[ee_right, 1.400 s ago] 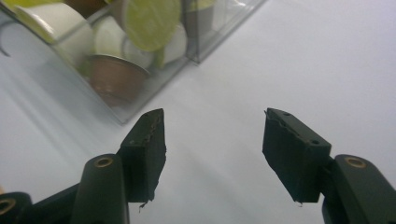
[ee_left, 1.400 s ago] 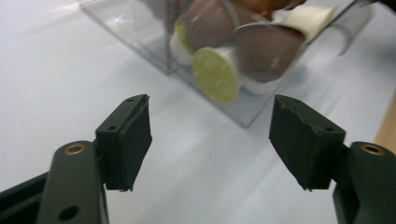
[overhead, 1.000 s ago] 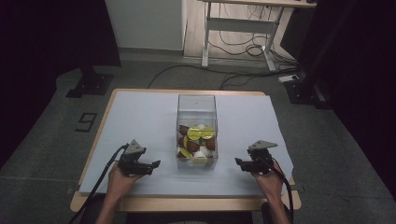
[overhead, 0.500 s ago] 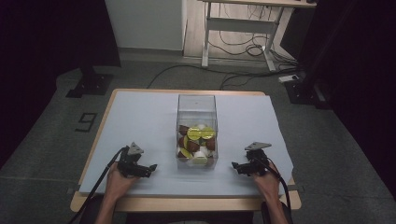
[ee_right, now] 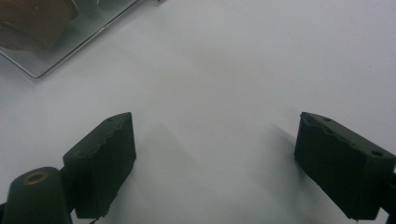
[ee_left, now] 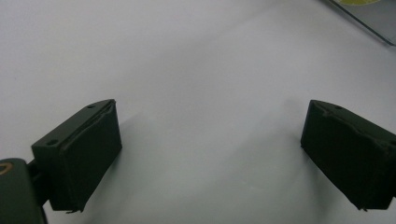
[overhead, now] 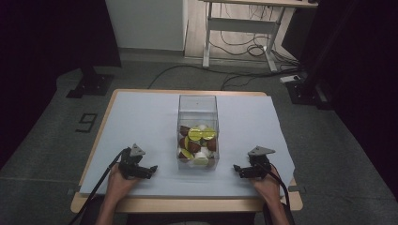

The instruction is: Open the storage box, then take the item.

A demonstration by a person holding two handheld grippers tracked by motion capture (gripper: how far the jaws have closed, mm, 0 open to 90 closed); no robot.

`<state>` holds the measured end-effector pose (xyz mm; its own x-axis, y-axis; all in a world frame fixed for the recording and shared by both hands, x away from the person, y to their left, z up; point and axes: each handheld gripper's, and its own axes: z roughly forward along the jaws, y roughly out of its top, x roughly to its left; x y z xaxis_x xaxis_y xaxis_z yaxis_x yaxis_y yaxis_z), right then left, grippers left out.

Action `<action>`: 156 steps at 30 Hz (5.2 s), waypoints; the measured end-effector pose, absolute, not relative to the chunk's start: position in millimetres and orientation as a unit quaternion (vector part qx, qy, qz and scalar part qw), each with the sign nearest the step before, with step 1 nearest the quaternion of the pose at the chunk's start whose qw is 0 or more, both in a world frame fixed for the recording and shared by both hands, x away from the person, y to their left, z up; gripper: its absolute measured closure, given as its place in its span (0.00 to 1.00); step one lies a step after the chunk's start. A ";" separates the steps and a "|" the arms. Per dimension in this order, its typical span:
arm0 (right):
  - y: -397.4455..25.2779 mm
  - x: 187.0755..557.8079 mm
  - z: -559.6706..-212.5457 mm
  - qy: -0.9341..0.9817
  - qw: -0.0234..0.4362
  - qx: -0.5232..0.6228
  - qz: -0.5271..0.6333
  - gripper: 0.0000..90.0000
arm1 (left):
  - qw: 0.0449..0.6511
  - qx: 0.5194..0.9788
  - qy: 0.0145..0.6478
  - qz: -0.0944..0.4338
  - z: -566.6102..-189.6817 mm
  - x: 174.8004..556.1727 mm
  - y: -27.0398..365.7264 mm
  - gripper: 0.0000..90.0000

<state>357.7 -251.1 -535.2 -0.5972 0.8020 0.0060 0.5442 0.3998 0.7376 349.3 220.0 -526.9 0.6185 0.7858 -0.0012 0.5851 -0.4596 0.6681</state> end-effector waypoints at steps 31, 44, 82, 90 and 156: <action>-245.9 354.2 -526.0 0.824 0.170 0.421 0.338 0.18 | 0.323 0.839 0.409 0.156 -527.2 349.1 220.0 0.05; -242.6 349.4 -504.6 0.818 0.159 0.409 0.371 0.18 | 0.323 0.839 0.409 0.156 -527.2 349.1 220.1 0.05; -198.7 354.6 -437.5 0.843 0.129 0.339 0.396 0.18 | 0.323 0.839 0.409 0.157 -527.3 348.9 220.0 0.05; -183.5 364.4 -429.6 0.853 0.121 0.322 0.393 0.20 | 0.322 0.839 0.409 0.157 -527.2 348.9 220.1 0.05; -76.0 408.4 -450.7 0.917 0.105 0.225 0.313 0.43 | 0.322 0.839 0.409 0.157 -527.2 348.9 220.2 0.05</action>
